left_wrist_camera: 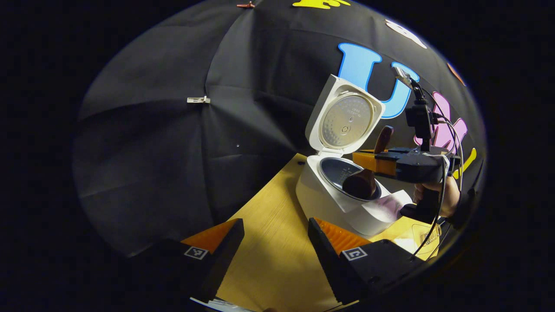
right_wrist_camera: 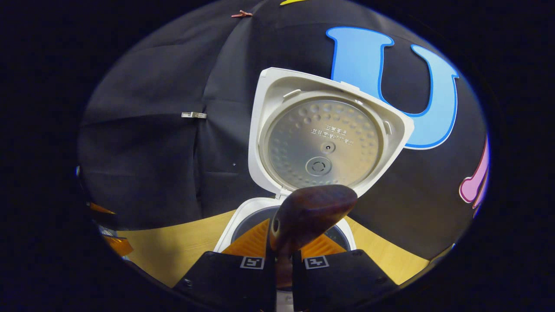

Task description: Close the left gripper, press the button to open the rice cooker; take a wooden spoon from the chopstick holder with the right hand, scoop a spoonful of rice and pour it into the rice cooker, then put the wooden spoon back into the chopstick holder.

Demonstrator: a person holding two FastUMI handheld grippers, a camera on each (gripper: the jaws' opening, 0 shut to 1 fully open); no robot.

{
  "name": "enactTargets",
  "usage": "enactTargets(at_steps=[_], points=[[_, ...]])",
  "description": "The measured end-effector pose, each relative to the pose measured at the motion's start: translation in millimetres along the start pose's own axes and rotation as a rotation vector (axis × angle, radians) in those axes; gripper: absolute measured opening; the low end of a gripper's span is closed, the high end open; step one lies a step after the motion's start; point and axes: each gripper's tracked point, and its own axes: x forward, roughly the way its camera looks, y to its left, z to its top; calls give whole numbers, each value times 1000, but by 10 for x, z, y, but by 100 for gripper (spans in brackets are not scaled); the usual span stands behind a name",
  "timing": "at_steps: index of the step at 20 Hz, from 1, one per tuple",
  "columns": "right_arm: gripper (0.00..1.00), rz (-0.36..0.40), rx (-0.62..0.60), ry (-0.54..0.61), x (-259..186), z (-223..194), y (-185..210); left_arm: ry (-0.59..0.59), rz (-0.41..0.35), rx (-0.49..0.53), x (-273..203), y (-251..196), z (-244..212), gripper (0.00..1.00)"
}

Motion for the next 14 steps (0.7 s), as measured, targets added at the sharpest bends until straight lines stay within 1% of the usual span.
enactTargets(at_steps=[4,8,12,14], points=[[18,-4,113,4,-76,125,-122,-16,-10,7,-29,-80,80,96],[18,-27,222,-22,-211,345,-385,-40,-33,17,-67,-244,234,96],[18,-47,311,-80,-510,579,-722,-55,-62,49,-57,-507,398,96],[19,-66,381,-110,-697,633,-928,-78,-70,78,-70,-670,524,96]])
